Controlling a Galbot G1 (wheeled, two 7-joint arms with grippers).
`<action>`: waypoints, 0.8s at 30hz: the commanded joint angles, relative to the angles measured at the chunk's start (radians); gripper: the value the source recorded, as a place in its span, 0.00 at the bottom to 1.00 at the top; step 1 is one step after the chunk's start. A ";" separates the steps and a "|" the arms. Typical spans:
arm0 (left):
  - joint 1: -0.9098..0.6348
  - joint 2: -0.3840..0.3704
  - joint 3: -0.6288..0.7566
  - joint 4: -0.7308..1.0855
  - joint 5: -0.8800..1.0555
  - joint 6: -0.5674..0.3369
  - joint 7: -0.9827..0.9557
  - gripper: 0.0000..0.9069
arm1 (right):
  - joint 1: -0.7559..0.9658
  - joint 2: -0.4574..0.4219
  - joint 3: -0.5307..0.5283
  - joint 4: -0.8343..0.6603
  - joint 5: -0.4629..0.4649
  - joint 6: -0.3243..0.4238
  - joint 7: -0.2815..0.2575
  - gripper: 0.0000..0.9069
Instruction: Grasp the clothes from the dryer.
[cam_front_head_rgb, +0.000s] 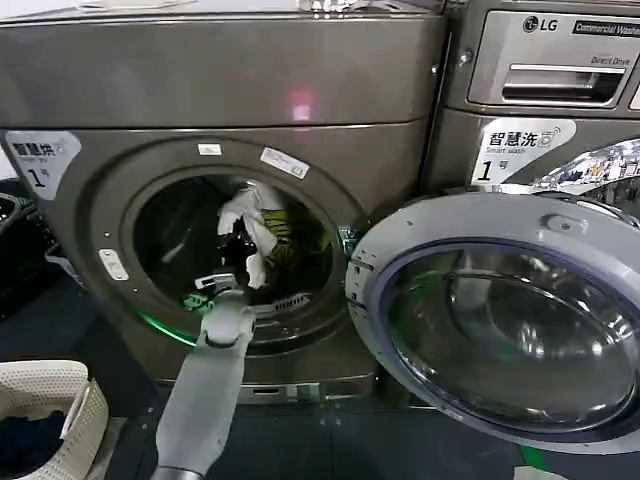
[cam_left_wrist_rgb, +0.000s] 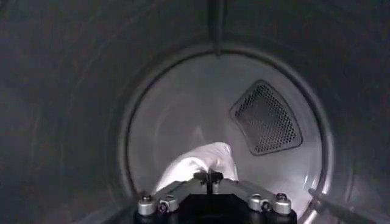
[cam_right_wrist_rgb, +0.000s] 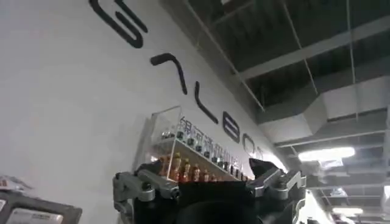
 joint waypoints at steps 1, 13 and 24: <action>0.046 0.004 -0.002 -0.051 0.028 -0.018 -0.015 0.00 | -0.005 -0.002 0.009 -0.003 0.006 0.009 0.005 1.00; 0.040 0.026 -0.006 -0.048 0.030 0.004 0.073 0.00 | -0.007 -0.005 0.014 0.002 0.004 0.009 -0.006 1.00; 0.031 0.021 -0.006 -0.039 0.039 0.002 0.095 0.00 | -0.012 -0.002 0.027 0.001 0.002 0.002 -0.017 1.00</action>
